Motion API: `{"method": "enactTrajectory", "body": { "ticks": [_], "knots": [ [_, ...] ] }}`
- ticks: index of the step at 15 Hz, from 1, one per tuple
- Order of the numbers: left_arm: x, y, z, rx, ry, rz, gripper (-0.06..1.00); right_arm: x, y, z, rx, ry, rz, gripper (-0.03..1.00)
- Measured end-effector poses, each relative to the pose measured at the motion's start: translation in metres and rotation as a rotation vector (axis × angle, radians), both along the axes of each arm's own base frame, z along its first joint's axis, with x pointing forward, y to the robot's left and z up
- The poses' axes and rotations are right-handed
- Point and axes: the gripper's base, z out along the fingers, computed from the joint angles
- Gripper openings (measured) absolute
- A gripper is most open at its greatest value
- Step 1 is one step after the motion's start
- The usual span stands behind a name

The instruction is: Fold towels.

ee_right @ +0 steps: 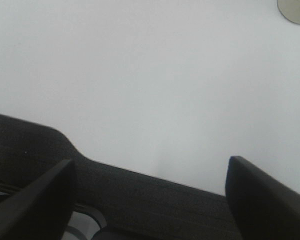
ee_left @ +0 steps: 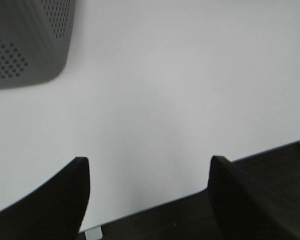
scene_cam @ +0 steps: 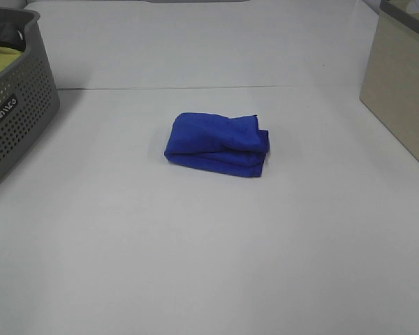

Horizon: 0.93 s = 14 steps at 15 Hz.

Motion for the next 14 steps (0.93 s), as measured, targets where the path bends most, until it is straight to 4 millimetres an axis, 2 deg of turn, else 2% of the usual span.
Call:
{"method": "enactTrajectory", "body": {
  "ticks": [6,14],
  "knots": [
    [0.0001,-0.003,-0.0003,-0.001,-0.013,-0.042,0.64,0.001,-0.0001,0.0009,0.001,-0.021,-0.003,0.79],
    [-0.0007,-0.0021,0.0003,-0.005,-0.027,-0.009,0.64,-0.0003,-0.0006,0.0013,0.0,-0.031,-0.003,0.79]
  ]
}}
